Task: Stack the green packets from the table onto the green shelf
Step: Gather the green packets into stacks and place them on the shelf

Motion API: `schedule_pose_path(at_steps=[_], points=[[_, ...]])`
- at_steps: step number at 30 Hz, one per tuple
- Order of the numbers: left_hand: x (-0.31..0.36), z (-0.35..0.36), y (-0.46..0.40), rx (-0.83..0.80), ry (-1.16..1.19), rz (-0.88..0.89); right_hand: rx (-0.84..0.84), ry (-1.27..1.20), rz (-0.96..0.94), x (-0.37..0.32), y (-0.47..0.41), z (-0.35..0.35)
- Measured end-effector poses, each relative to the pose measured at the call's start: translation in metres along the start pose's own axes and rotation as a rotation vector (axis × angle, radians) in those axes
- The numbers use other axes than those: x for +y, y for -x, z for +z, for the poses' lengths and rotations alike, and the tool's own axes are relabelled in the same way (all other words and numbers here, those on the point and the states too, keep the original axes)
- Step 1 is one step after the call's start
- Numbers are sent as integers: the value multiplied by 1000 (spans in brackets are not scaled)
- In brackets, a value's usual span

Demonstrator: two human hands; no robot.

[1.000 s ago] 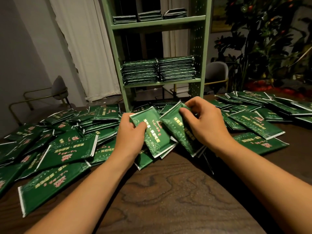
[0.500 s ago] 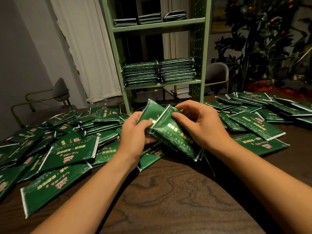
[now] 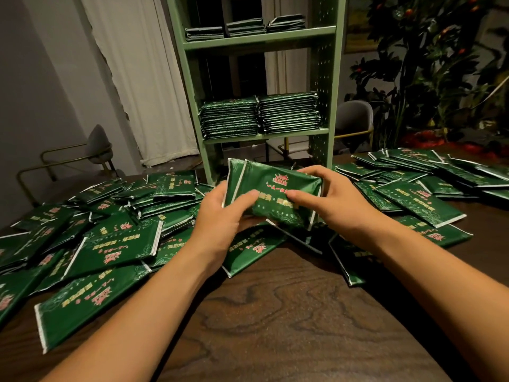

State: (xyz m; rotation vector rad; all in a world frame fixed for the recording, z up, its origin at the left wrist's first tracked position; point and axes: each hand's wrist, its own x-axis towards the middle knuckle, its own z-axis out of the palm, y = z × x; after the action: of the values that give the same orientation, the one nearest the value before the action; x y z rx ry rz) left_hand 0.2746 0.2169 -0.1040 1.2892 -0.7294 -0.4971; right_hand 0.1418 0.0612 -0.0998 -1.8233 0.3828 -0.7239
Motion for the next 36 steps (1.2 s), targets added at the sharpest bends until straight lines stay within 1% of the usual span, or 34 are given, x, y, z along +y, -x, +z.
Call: schedule_pose_path(at_steps=[3, 4, 7, 8, 10, 11, 12, 14, 16, 17, 19, 21, 24, 25, 27, 29, 32, 33, 36], points=[[-1, -4, 2, -65, -272, -21, 7, 112, -85, 2, 0, 4], [-1, -3, 4, -91, -303, -25, -12, 112, -91, 3, 1, 6], [0, 3, 10, -179, -230, -23, -53, 43, -91, 0, 5, 16], [1, 6, 11, -174, -186, -18, -55, 32, -85, -1, 6, 19], [4, 8, 8, -85, -96, 0, -17, -24, -47, -4, 5, 22], [7, 7, 6, -10, -44, 10, 31, 3, -36, -5, 4, 22], [9, 4, 2, 82, 10, 16, 94, 98, -37, -6, 3, 19], [12, -7, -6, 269, 52, 21, 168, 439, -55, -2, 2, 10], [10, -17, -9, 386, -59, 12, 108, 787, -49, 3, 4, 5], [9, -20, -9, 420, -168, 2, 49, 888, -18, 6, 5, 6], [8, -19, -5, 449, -368, -12, -70, 1015, 34, 9, 7, 11], [7, -14, -1, 420, -451, -32, -175, 1050, 3, 7, 9, 18], [2, -11, 1, 319, -524, -5, -257, 838, -57, -5, 13, 21], [1, -11, 2, 307, -533, 20, -247, 808, -81, -10, 13, 18], [-2, -11, 2, 299, -538, 38, -176, 877, -82, -15, 11, 3], [-5, -10, 0, 277, -542, 46, -152, 1000, 22, -16, 8, -14], [-13, -9, -1, 208, -586, 27, -224, 1133, 250, -10, 7, -23], [-14, -7, -1, 199, -600, 11, -220, 1123, 276, -8, 6, -22], [-15, -5, 0, 175, -571, -23, -147, 980, 281, -6, 5, -19]])
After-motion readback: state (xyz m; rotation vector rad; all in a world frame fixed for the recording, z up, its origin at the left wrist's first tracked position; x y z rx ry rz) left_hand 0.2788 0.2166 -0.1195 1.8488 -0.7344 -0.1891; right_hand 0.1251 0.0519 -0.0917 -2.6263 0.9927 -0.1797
